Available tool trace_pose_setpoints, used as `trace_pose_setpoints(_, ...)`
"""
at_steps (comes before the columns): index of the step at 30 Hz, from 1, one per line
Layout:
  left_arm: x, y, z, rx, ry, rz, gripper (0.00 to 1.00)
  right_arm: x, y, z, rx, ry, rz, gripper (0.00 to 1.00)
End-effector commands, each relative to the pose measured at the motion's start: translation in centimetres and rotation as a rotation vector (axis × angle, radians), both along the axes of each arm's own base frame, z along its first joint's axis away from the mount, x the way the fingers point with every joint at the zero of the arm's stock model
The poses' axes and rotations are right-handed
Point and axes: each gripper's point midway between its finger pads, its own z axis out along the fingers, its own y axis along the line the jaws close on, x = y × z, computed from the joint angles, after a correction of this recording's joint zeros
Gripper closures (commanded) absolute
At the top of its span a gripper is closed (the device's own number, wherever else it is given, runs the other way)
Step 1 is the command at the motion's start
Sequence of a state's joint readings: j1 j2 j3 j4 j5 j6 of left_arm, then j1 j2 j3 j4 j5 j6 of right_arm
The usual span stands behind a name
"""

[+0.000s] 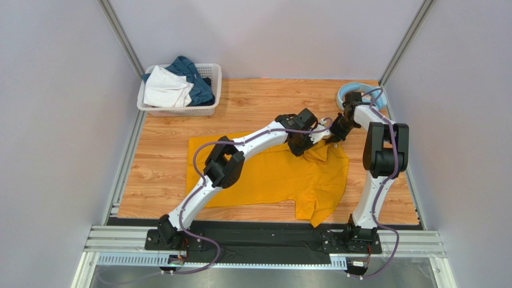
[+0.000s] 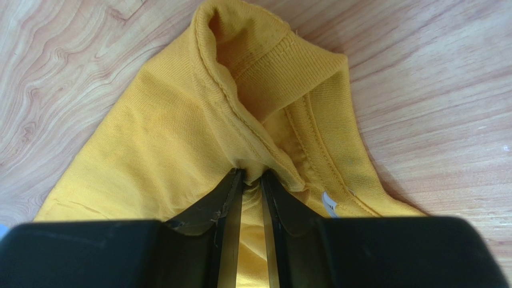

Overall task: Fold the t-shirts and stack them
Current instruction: Fold the tshirt

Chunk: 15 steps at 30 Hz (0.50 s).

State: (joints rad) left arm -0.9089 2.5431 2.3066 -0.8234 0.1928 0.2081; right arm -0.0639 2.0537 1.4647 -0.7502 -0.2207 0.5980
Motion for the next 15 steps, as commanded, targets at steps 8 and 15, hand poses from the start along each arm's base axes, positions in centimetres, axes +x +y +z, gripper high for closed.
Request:
trace_pose_setpoints(8,1.7,3.6,7.8,-0.016,-0.142,-0.032,1.00,-1.6,0.7,-2.9,-0.012,0.075,0.023,0.76)
trace_pose_setpoints(15,1.4,4.1,9.7,-0.030,-0.150,-0.044,1.00,-1.6,0.6,-2.8,-0.014,0.073,0.024,0.76)
